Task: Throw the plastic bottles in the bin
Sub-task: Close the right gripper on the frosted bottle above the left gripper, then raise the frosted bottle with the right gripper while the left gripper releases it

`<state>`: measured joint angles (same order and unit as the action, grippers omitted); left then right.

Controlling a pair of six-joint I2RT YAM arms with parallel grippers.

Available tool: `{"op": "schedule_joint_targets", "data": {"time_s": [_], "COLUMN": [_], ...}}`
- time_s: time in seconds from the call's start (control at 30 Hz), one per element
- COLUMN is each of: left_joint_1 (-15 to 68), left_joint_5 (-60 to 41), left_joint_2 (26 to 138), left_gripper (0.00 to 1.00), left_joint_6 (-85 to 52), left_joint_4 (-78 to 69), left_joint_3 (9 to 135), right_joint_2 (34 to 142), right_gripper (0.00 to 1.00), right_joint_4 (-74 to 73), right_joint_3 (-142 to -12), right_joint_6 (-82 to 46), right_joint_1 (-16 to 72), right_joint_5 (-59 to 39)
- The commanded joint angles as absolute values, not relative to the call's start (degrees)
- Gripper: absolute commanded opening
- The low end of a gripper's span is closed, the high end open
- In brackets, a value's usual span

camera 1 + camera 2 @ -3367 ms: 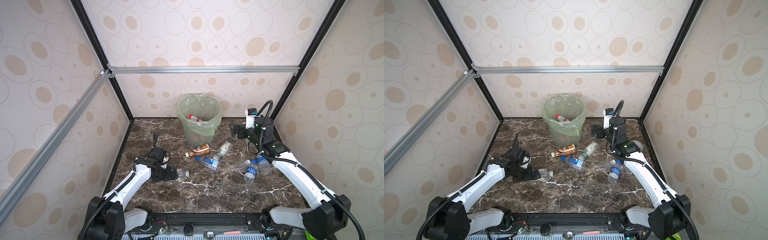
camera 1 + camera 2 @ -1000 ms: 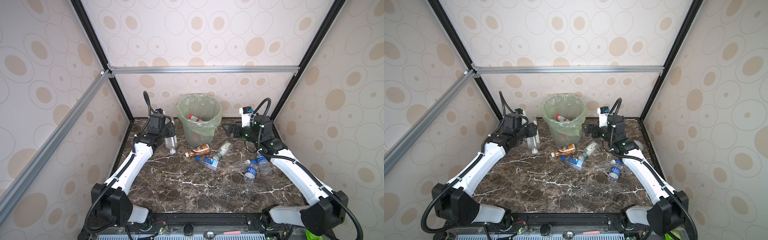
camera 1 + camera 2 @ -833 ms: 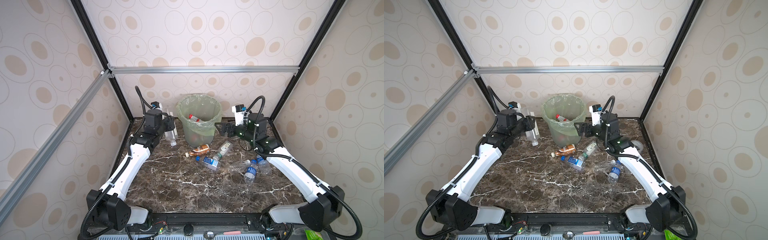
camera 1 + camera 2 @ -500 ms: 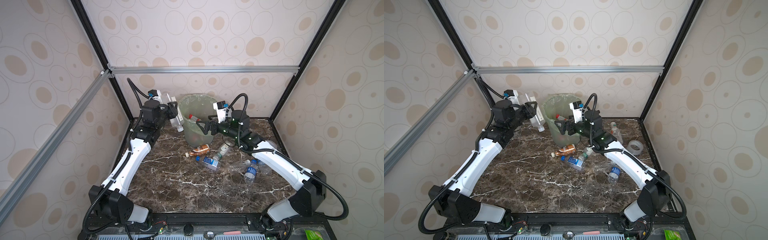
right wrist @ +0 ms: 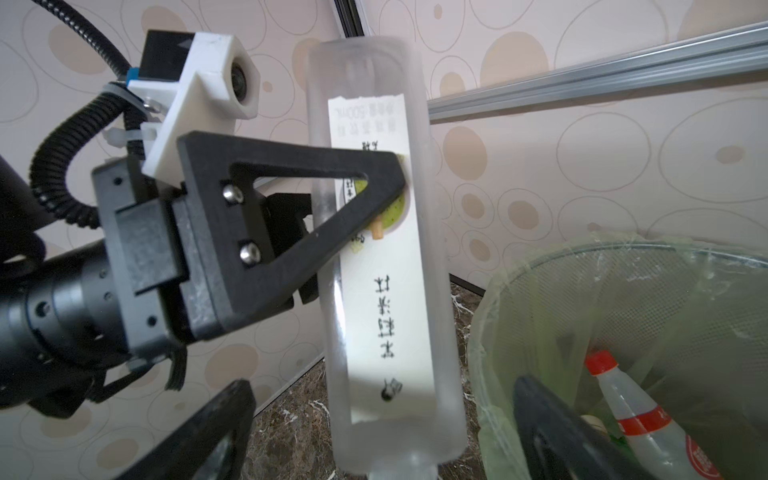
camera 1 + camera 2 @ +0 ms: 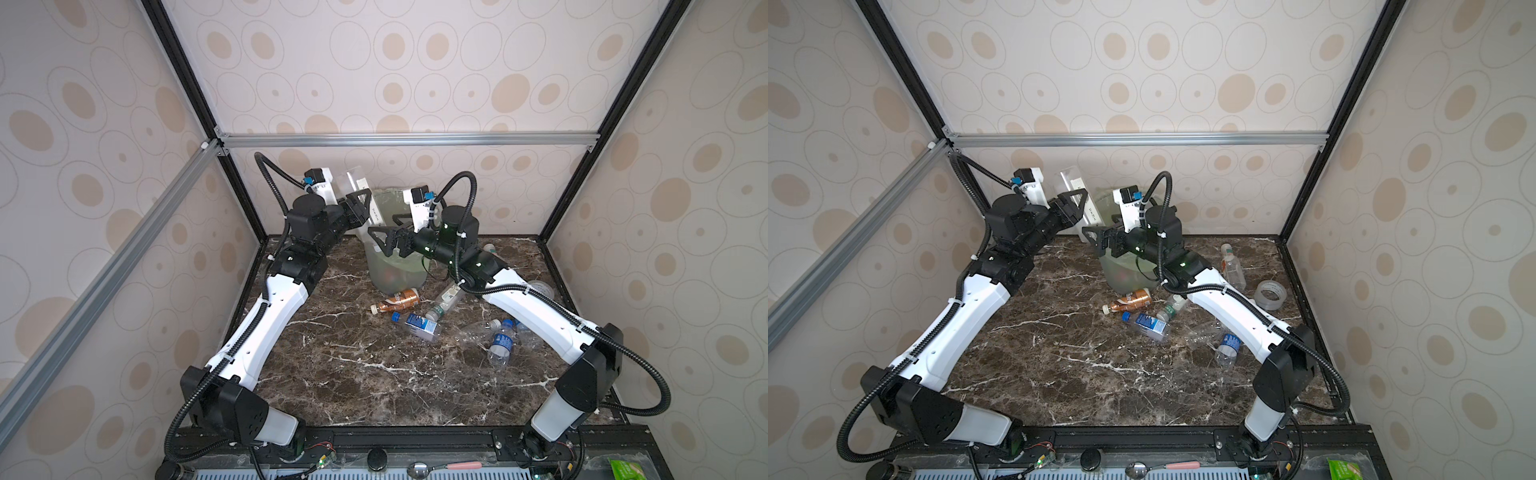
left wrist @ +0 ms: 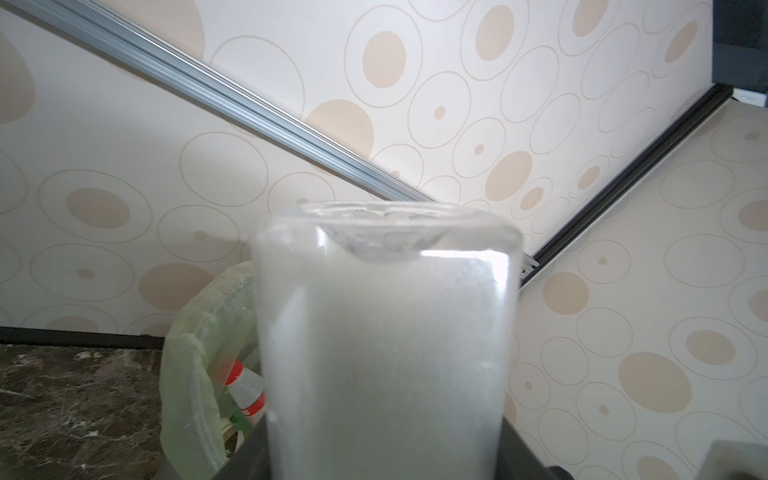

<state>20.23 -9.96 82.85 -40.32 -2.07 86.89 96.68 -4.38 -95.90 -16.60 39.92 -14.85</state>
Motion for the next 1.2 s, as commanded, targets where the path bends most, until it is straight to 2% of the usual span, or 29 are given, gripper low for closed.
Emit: {"op": "schedule_joint_targets", "data": {"time_s": [0.0,0.17,0.3,0.6,0.7,0.87,1.0,1.17], "left_joint_1": [21.41,21.82,22.12,22.67,22.63,22.64,22.28,21.63], "left_joint_5": [-10.20,-10.11,-10.19,-10.46,-9.85,-8.14,-8.04,-7.93], "left_joint_2": [82.01,81.88,81.79,82.28,82.31,82.24,82.06,80.89], "left_gripper": [0.56,0.56,0.56,0.59,0.66,0.83,0.99,0.99], "left_joint_6": [-41.52,-41.90,-41.91,-42.35,-42.14,-41.12,-40.62,-39.21], "left_joint_4": [-5.71,-5.78,-5.81,-5.64,-4.98,-3.11,-1.48,0.76], "left_joint_3": [89.12,89.38,89.41,88.77,89.00,90.04,90.86,90.71], "right_joint_2": [98.81,100.34,101.15,101.03,100.48,99.13,97.97,95.22], "right_gripper": [0.99,0.95,0.87,0.56,0.52,0.51,0.48,0.47], "right_joint_4": [-2.26,-2.12,-2.01,-1.87,-1.94,-1.79,-1.05,-0.91], "right_joint_3": [-98.58,-99.56,-99.99,-99.89,-99.18,-97.61,-95.80,-91.88], "right_joint_6": [-15.04,-14.79,-14.68,-13.57,-13.19,-12.65,-13.54,-14.48], "right_joint_1": [40.36,40.37,40.36,40.40,40.37,39.70,37.96,35.16], "right_joint_5": [-12.77,-12.48,-12.39,-11.88,-10.91,-9.95,-8.77,-6.47]}}
